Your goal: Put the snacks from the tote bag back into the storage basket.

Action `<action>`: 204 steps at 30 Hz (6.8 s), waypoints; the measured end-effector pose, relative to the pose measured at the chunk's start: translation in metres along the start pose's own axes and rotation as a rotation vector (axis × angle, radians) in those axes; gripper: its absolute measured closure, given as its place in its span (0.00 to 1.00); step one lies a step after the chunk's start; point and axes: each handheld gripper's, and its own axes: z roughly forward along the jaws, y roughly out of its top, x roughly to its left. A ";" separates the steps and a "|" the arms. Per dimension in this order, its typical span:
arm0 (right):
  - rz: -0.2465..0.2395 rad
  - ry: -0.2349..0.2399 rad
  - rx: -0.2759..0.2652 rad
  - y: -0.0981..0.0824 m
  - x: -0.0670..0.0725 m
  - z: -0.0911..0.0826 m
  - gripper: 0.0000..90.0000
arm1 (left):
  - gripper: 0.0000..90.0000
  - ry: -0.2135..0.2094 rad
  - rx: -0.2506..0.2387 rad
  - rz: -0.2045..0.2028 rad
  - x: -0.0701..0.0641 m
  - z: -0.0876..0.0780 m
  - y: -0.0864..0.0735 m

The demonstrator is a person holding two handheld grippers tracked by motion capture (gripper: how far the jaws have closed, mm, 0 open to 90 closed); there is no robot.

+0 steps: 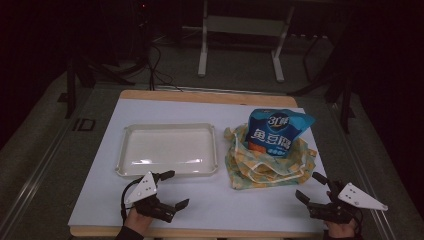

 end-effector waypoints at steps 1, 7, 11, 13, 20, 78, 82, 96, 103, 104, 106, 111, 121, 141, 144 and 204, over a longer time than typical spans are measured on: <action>0.002 0.004 0.003 0.000 0.000 0.000 0.14 | 0.01 -0.008 -0.006 -0.011 0.001 0.000 -0.001; 0.006 0.056 0.030 -0.001 0.002 -0.002 0.13 | 0.01 -0.041 0.016 -0.062 0.005 0.001 -0.003; 0.016 0.078 0.049 0.002 0.002 -0.008 0.13 | 0.01 -0.044 0.006 -0.071 0.006 -0.003 -0.002; 0.012 0.078 0.054 0.002 0.002 -0.008 0.13 | 0.01 -0.062 0.009 -0.090 0.007 -0.005 0.000; -0.041 0.115 0.043 0.010 0.003 -0.012 0.12 | 0.01 -0.088 -0.038 -0.110 0.007 -0.005 0.009; -0.061 0.101 0.026 0.055 -0.042 0.023 0.17 | 0.07 -0.248 0.014 0.014 0.022 0.117 0.098; -0.052 0.105 0.028 0.059 -0.044 0.032 0.17 | 0.09 -0.248 0.014 0.023 0.025 0.128 0.106; -0.025 0.100 0.026 0.065 -0.053 0.054 0.20 | 0.17 -0.202 0.038 0.018 0.041 0.171 0.128; 0.004 0.072 0.033 0.067 -0.056 0.068 0.24 | 0.24 -0.131 0.092 0.039 0.043 0.196 0.136; 0.004 0.072 0.033 0.067 -0.056 0.068 0.24 | 0.24 -0.132 0.091 0.028 0.044 0.199 0.136; 0.014 0.059 0.034 0.067 -0.057 0.073 0.26 | 0.27 -0.128 0.100 0.021 0.047 0.206 0.136; 0.016 0.059 0.038 0.069 -0.060 0.080 0.35 | 0.40 -0.144 0.093 0.033 0.047 0.211 0.136; 0.001 0.072 0.069 0.069 -0.063 0.095 0.58 | 0.49 -0.130 0.127 0.037 0.049 0.225 0.135; -0.036 0.036 0.126 0.067 -0.059 0.105 0.96 | 0.95 -0.158 0.173 0.045 0.046 0.239 0.132; -0.041 0.016 0.135 0.068 -0.056 0.107 0.99 | 0.97 -0.150 0.183 0.045 0.045 0.241 0.134; -0.159 -0.035 0.050 0.196 -0.027 0.076 1.00 | 0.99 -0.080 0.116 0.091 0.024 0.180 0.259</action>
